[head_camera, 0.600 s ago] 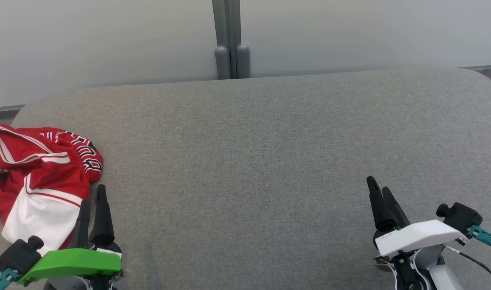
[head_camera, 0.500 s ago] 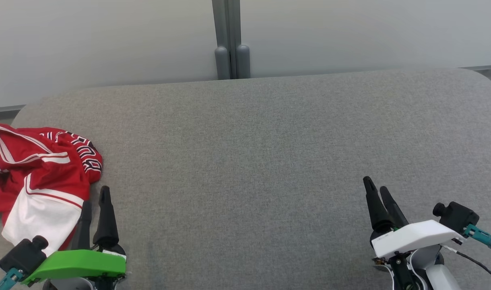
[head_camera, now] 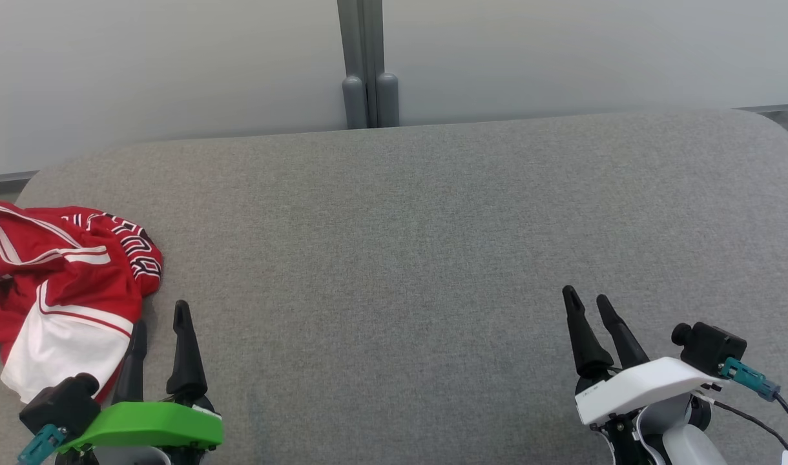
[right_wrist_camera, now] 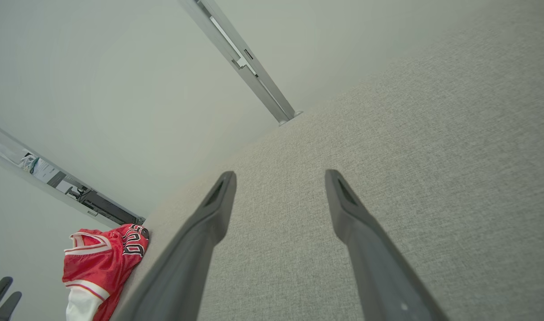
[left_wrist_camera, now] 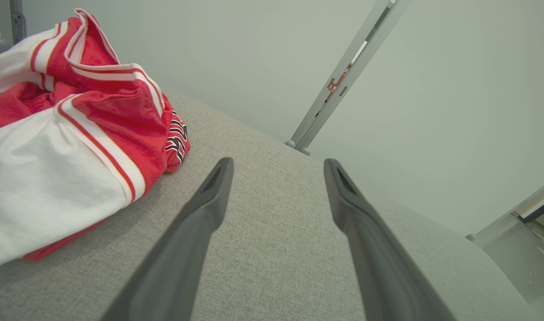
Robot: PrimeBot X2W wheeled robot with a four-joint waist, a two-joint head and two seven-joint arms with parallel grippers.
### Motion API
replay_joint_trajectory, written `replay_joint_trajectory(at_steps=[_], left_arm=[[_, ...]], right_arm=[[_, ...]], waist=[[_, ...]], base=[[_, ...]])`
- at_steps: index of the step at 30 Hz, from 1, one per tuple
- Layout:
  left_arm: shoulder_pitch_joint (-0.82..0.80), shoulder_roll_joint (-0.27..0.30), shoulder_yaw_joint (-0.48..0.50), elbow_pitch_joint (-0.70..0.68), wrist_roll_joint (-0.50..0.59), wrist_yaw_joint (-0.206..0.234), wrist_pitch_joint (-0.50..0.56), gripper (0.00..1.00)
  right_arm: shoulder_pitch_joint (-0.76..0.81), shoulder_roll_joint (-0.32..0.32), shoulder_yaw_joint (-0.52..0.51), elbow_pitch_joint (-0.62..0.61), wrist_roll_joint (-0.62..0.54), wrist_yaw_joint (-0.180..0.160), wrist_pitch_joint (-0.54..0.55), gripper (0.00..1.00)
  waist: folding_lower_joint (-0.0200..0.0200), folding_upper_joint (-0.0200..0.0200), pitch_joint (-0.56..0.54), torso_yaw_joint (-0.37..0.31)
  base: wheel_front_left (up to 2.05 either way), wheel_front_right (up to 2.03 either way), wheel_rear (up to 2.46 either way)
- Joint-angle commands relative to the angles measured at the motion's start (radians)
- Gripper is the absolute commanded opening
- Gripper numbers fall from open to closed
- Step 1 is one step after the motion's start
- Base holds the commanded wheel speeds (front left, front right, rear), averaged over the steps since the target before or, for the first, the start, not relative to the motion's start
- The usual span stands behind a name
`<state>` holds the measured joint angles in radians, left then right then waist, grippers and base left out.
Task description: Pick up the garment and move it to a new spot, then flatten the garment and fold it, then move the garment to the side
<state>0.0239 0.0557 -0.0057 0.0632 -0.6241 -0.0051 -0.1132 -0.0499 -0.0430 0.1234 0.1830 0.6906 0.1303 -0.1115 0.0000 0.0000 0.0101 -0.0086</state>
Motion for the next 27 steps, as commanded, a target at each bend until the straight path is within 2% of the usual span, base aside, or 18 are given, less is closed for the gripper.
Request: replay_joint_trajectory(at_steps=[1, 20, 27], left_arm=[[0.001, 0.014, -0.005, -0.020, 0.031, 0.009, -0.010, 1.00], [0.024, 0.018, -0.017, -0.035, 0.219, 0.015, -0.060, 1.00], [0.031, 0.019, -0.029, -0.040, 0.284, -0.025, -0.077, 1.00]], right_arm=[[-0.006, -0.005, 0.008, -0.015, -0.034, 0.000, -0.012, 1.00], [-0.001, -0.006, -0.016, -0.023, -0.236, 0.000, -0.062, 1.00], [0.004, -0.007, 0.010, -0.026, -0.284, 0.001, -0.079, 1.00]], waist=[[0.0000, 0.0000, 0.000, -0.001], [0.0000, 0.0000, 0.007, -0.006], [0.0000, 0.0000, 0.006, -0.007]], base=[[0.00, 0.00, 0.00], [0.00, 0.00, 0.00], [0.00, 0.00, 0.00]])
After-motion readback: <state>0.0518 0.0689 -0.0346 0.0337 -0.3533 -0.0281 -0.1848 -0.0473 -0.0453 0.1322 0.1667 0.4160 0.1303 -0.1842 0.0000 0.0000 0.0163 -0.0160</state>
